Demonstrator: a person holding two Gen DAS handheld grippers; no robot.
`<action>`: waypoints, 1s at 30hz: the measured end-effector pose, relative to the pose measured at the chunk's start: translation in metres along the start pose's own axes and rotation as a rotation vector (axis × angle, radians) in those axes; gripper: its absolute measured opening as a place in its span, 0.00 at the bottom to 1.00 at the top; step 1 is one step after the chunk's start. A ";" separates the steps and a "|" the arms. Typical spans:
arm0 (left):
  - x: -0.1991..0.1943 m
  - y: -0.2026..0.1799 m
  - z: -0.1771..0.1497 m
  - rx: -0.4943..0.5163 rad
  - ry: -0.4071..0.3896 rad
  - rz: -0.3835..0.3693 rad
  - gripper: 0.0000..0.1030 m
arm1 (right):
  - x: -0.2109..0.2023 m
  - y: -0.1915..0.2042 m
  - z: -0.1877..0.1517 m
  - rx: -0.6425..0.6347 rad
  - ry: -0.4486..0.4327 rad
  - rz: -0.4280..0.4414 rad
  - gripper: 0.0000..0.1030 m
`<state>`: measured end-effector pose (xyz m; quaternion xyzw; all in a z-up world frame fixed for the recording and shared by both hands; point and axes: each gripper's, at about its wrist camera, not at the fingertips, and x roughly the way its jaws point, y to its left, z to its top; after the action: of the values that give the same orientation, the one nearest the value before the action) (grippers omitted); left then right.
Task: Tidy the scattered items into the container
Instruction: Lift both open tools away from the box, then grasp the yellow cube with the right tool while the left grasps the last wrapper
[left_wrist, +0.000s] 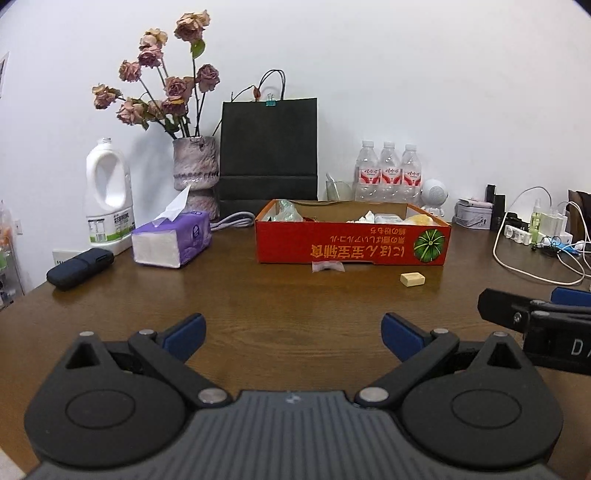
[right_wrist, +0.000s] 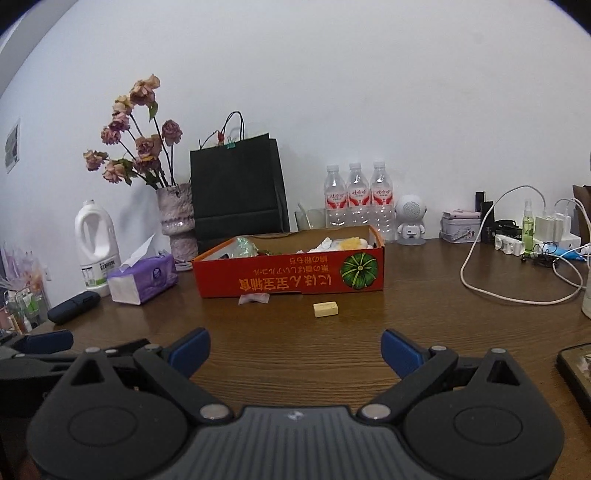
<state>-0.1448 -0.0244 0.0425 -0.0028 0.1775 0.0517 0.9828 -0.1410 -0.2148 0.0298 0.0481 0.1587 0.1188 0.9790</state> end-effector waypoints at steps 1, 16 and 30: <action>0.000 0.001 -0.002 -0.006 0.005 0.001 1.00 | -0.001 -0.001 -0.001 0.000 0.006 0.001 0.97; 0.106 -0.001 0.046 0.013 0.117 -0.090 1.00 | 0.086 -0.020 0.027 -0.044 0.189 -0.025 0.70; 0.275 -0.031 0.082 0.036 0.318 -0.178 0.76 | 0.236 -0.037 0.048 -0.112 0.373 -0.019 0.29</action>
<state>0.1427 -0.0253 0.0225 -0.0092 0.3306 -0.0398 0.9429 0.1004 -0.1948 -0.0001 -0.0307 0.3311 0.1251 0.9348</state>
